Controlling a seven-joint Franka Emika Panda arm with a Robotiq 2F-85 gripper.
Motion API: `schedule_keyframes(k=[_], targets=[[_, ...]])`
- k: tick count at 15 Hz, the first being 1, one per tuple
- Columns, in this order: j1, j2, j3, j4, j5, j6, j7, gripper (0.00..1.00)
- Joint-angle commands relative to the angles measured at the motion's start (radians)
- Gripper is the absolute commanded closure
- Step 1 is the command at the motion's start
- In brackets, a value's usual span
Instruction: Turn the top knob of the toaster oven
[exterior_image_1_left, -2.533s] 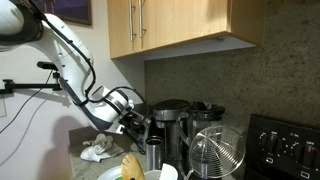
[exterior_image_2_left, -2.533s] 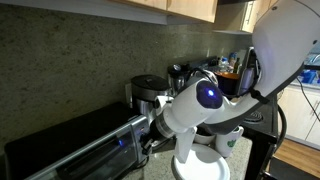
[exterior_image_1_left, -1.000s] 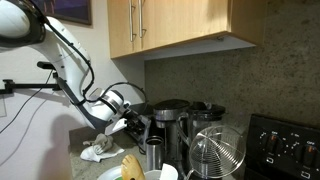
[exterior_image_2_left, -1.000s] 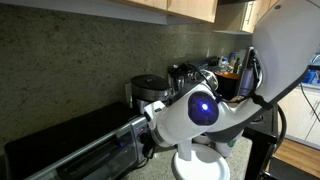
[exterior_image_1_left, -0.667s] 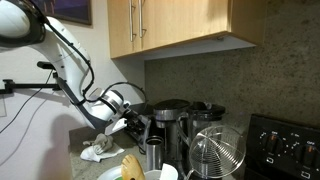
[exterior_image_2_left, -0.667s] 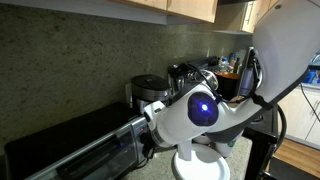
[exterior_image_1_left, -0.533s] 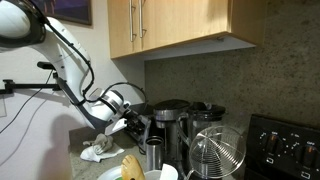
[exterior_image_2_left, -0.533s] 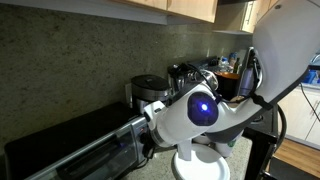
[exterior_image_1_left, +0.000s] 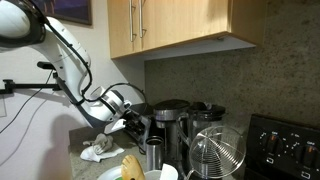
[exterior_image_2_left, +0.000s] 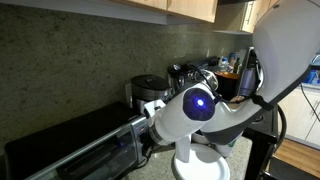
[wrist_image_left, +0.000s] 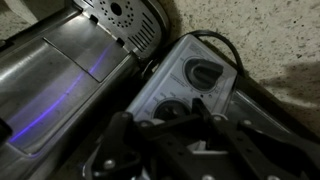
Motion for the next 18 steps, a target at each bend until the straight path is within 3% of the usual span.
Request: schedule_keyframes(k=[1, 10, 18], targets=[[-0.011, 0.007, -0.004, 0.017, 0.052, 0.0, 0.023, 1.0], [-0.033, -0.002, 0.001, -0.001, 0.299, 0.06, 0.044, 1.0], [-0.1, -0.017, 0.057, -0.051, 0.643, 0.162, -0.059, 1.0]])
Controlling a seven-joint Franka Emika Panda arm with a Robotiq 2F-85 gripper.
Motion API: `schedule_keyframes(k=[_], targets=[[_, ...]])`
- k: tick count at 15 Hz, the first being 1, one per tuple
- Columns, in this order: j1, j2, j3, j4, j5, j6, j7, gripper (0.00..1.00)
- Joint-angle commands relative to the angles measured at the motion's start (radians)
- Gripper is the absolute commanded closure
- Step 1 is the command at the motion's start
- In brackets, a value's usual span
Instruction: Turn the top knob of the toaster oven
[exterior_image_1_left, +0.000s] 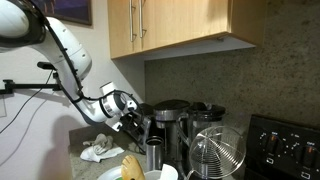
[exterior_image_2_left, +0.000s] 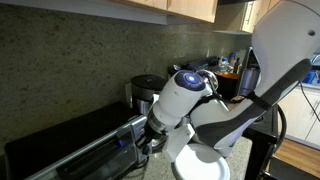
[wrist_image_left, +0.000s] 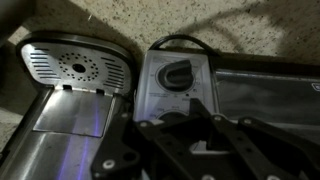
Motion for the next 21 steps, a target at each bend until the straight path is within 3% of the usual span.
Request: schedule_keyframes(k=[1, 7, 8, 9, 10, 12, 21], targets=[[-0.068, -0.018, 0.062, -0.032, 0.169, 0.058, -0.104, 1.0], [-0.205, -0.027, 0.245, -0.027, 0.523, 0.023, -0.368, 1.0], [-0.159, -0.033, 0.209, -0.027, 0.622, 0.02, -0.45, 1.0], [-0.16, -0.036, 0.215, -0.022, 0.667, 0.003, -0.494, 1.0], [-0.15, -0.043, 0.208, -0.022, 0.711, -0.008, -0.539, 0.75], [-0.139, -0.06, 0.196, -0.023, 0.766, -0.029, -0.604, 0.67], [-0.132, -0.157, 0.196, -0.022, 0.796, -0.198, -0.704, 0.01]])
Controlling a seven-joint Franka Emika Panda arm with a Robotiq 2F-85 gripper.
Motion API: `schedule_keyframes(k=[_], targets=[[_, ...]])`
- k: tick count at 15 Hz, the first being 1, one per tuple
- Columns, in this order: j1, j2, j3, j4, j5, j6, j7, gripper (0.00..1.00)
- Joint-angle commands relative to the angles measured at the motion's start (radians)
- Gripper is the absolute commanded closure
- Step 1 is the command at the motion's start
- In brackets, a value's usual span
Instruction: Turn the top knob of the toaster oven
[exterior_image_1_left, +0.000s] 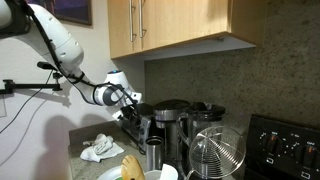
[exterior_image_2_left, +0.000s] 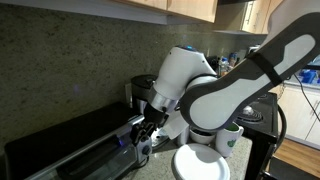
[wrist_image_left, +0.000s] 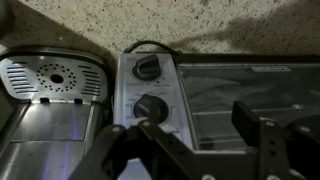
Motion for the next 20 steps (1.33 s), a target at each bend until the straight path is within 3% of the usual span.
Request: schedule_keyframes(k=[1, 7, 10, 20], targets=[[0.01, -0.065, 0.002, -0.011, 0.037, -0.109, -0.072, 0.0], [0.015, -0.116, 0.014, -0.005, 0.079, -0.249, -0.149, 0.0], [0.016, -0.125, 0.009, -0.003, 0.048, -0.286, -0.138, 0.0], [0.016, -0.229, 0.011, -0.022, 0.105, -0.425, -0.233, 0.0]])
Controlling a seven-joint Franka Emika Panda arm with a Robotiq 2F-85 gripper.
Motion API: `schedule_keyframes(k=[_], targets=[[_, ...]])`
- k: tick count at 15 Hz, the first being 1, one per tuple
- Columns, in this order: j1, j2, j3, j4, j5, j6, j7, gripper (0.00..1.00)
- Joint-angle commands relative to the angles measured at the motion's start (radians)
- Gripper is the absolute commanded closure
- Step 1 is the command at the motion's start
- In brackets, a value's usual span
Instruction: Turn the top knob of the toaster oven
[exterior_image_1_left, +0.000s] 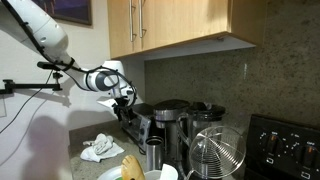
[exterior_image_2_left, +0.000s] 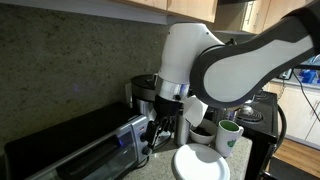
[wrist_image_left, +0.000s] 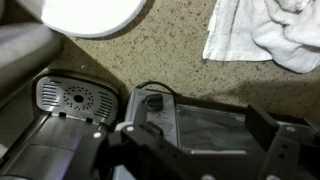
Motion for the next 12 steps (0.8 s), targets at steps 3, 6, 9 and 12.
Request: schedule_keyframes(k=[3, 6, 9, 12], targets=[[0.002, -0.135, -0.006, -0.032, 0.134, -0.135, -0.142, 0.0], [0.004, -0.195, -0.019, -0.038, 0.197, -0.218, -0.215, 0.0], [0.001, -0.252, -0.032, -0.045, 0.206, -0.306, -0.243, 0.0], [-0.002, -0.293, -0.041, -0.048, 0.191, -0.378, -0.241, 0.0]])
